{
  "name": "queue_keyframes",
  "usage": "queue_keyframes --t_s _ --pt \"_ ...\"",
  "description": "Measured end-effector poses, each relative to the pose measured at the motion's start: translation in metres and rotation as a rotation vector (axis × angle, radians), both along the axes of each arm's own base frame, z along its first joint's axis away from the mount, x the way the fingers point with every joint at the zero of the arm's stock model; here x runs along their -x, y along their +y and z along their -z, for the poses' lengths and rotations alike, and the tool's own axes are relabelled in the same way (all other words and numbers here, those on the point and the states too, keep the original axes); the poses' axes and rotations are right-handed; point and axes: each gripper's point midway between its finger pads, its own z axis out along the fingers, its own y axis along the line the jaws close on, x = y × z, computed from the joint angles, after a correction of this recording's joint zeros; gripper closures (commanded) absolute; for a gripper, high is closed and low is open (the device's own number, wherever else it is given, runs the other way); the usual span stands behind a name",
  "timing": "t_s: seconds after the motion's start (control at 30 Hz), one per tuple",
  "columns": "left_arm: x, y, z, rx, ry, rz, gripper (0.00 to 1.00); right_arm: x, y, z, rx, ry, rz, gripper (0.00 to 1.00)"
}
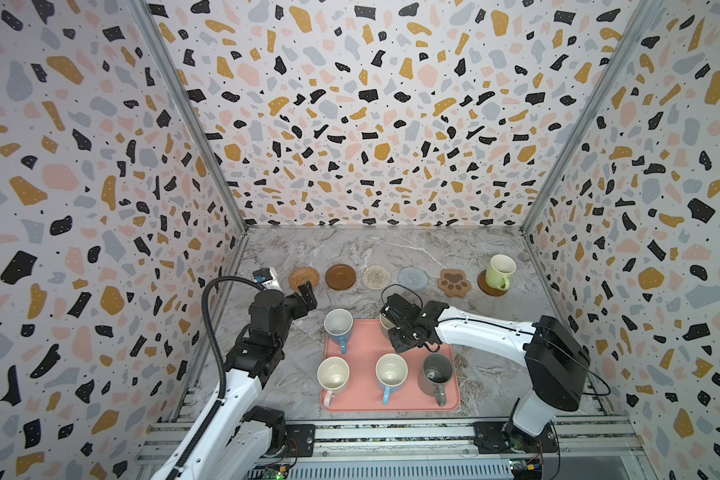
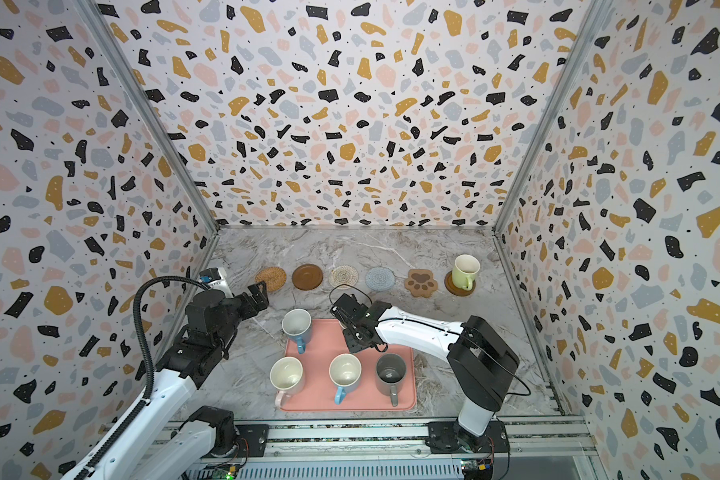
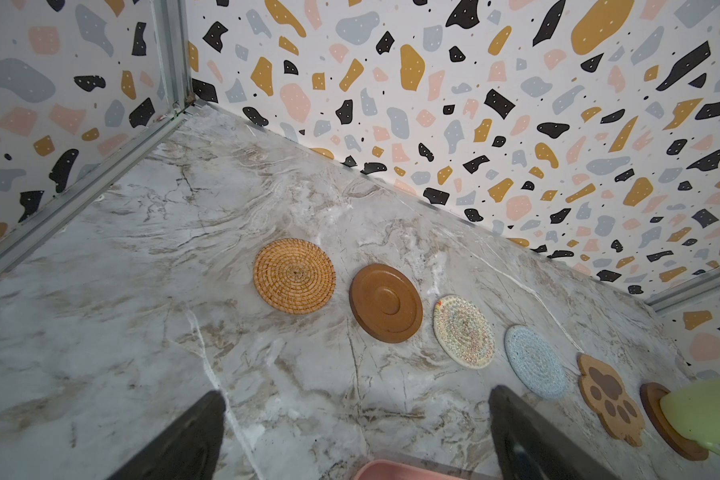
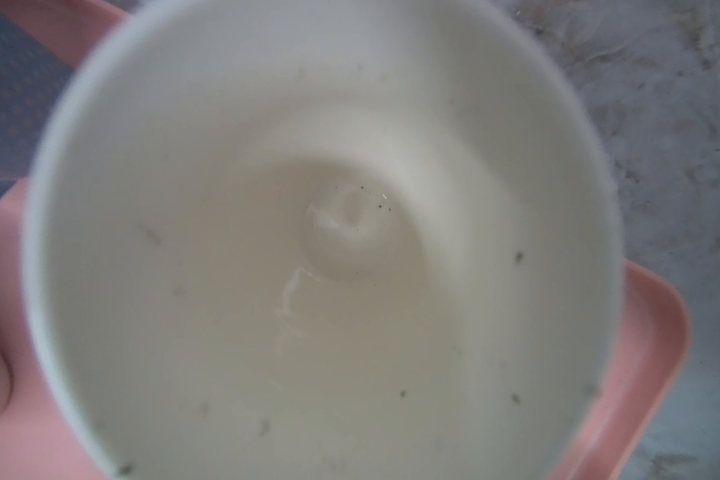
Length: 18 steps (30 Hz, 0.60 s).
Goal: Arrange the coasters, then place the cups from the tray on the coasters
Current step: 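Close the right gripper on the grey-handled mug rim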
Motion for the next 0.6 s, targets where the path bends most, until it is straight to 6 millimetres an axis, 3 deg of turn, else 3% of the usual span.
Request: queue_keyframes --t_s 0.23,0.43,0.6 --pt "0.0005 0.0000 -0.0011 0.002 -0.004 0.000 0.01 -0.0036 0.0048 -0.0022 -0.021 -0.016 -0.001 0.67" --pt "0.0012 0.0003 -0.0035 0.004 -0.012 -0.001 0.00 -0.0084 0.0070 -0.0045 -0.030 -0.040 0.008 0.85" --pt "0.0013 0.0003 -0.0034 0.004 -0.011 -0.001 0.01 -0.0086 0.0069 -0.0048 -0.024 -0.050 0.009 0.92"
